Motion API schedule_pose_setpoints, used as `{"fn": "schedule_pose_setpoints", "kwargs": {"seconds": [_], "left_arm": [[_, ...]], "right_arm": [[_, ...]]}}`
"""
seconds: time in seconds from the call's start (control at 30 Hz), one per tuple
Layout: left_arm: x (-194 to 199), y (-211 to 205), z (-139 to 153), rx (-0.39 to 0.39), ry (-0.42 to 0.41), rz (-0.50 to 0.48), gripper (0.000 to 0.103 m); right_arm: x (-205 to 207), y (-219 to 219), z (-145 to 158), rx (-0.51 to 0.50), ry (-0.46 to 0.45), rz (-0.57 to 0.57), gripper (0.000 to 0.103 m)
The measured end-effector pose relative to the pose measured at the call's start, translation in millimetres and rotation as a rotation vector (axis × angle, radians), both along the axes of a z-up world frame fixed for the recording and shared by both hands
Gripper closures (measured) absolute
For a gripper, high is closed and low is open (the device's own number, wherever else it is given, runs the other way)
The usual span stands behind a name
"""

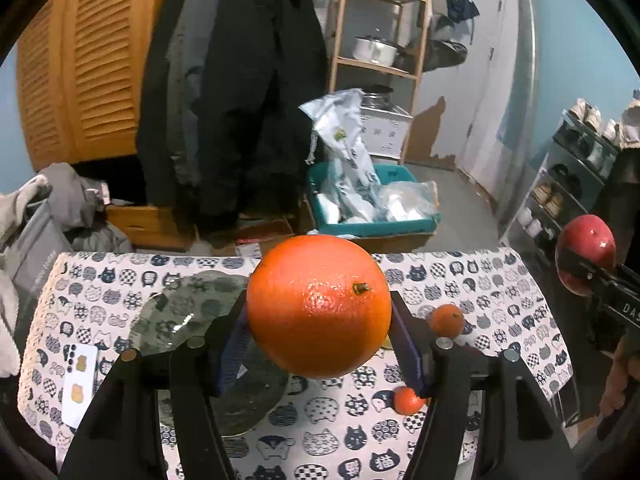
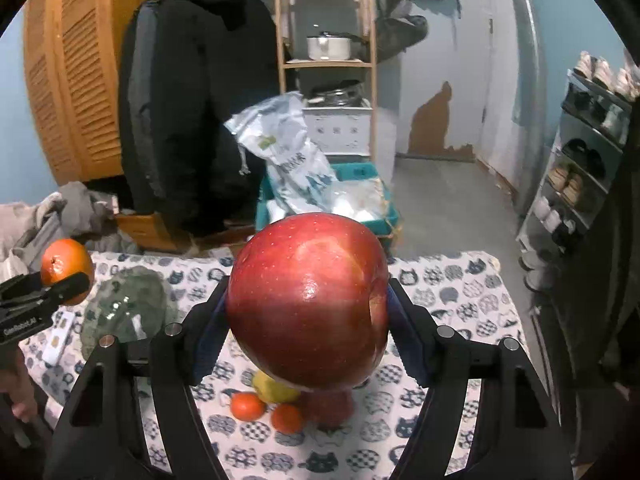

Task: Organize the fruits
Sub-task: 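Lift the orange with the left tool while the right tool lifts the apple toward the bowl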

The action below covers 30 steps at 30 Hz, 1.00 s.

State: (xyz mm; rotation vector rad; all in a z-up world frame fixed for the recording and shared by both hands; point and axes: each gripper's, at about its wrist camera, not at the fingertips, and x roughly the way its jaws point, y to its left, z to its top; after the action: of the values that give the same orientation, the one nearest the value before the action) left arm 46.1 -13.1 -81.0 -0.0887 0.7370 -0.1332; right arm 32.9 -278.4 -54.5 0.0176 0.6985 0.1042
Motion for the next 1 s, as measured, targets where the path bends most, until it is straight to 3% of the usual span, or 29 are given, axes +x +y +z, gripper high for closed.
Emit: {"fn": "schedule_pose_setpoints", "kwargs": {"seconds": [0.47, 0.73, 1.0], "left_arm": [[4, 74, -11, 0.022, 0.013, 0.147, 0.037], [9, 122, -34, 0.032, 0.060, 0.232, 0.037], [13, 154, -65, 0.049, 0.124, 0.273, 0.037]], "right_arm": [[42, 96, -13, 0.051, 0.057, 0.180, 0.030], [69, 167, -36, 0.086, 0.135, 0.301, 0.030], [93, 220, -70, 0.091, 0.227, 0.351, 0.030]]}}
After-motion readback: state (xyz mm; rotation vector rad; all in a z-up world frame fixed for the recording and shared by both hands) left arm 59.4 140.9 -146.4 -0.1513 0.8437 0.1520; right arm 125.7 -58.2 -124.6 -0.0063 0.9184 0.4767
